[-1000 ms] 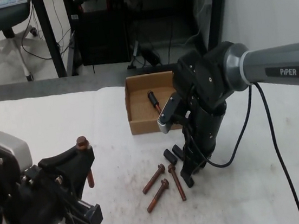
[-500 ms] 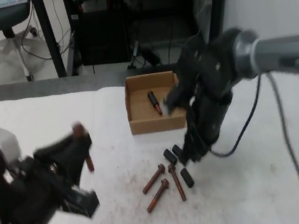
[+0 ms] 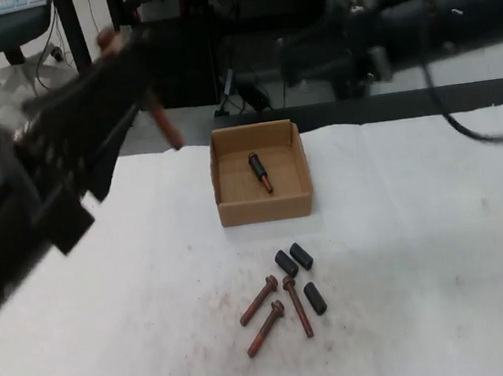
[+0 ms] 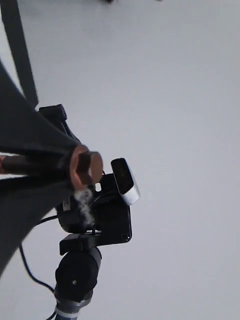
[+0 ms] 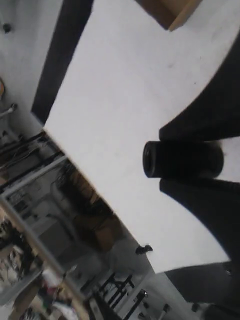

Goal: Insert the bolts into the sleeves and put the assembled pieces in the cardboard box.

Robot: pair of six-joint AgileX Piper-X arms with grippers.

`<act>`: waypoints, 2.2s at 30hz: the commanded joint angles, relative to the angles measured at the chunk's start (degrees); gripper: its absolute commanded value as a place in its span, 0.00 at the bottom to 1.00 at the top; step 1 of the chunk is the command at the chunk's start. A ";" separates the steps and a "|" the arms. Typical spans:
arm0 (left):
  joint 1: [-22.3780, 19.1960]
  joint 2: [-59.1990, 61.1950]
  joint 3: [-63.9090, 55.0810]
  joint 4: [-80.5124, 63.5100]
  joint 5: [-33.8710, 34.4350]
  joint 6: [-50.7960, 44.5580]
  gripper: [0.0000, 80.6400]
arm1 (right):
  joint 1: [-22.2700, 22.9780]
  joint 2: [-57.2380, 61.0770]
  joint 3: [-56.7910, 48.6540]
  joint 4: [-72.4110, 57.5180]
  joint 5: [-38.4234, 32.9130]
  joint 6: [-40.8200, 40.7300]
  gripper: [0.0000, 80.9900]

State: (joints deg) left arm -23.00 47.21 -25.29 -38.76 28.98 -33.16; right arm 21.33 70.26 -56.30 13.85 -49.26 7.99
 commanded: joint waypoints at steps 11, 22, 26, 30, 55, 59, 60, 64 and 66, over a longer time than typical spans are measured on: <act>1.31 17.63 -16.63 1.66 21.29 2.62 0.00 | 8.51 -10.11 20.55 -29.54 5.67 0.20 0.01; -0.88 19.46 -18.85 1.67 21.29 4.83 0.00 | 14.70 -9.93 23.47 -40.78 25.37 -0.19 0.01; -3.17 19.58 -18.85 1.80 20.99 5.46 0.00 | 14.70 -9.73 23.34 -43.70 25.36 -0.19 0.01; -5.04 20.30 -18.85 1.93 18.92 9.66 0.00 | 14.70 -9.73 23.35 -43.70 25.36 -0.19 0.01; -6.36 21.45 -18.85 2.00 16.51 12.16 0.00 | 14.70 -9.73 23.35 -35.28 24.91 -4.28 0.01; -6.64 21.45 -18.85 2.12 16.51 12.16 0.00 | 14.70 -9.73 23.35 -35.74 24.91 -4.27 0.01; -6.64 21.45 -18.85 2.12 16.51 12.16 0.00 | 14.70 -9.73 23.35 -35.75 24.91 -4.27 0.01; -6.64 21.45 -18.85 2.12 16.51 12.16 0.00 | 14.70 -9.73 23.35 -35.75 24.91 -4.27 0.01; -6.64 21.45 -18.85 2.12 16.51 12.16 0.00 | 14.70 -9.73 23.35 -35.75 24.91 -4.27 0.01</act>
State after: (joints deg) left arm -29.36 68.68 -43.48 -36.02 45.99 -21.43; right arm 35.95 60.71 -32.59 -21.27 -24.42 3.89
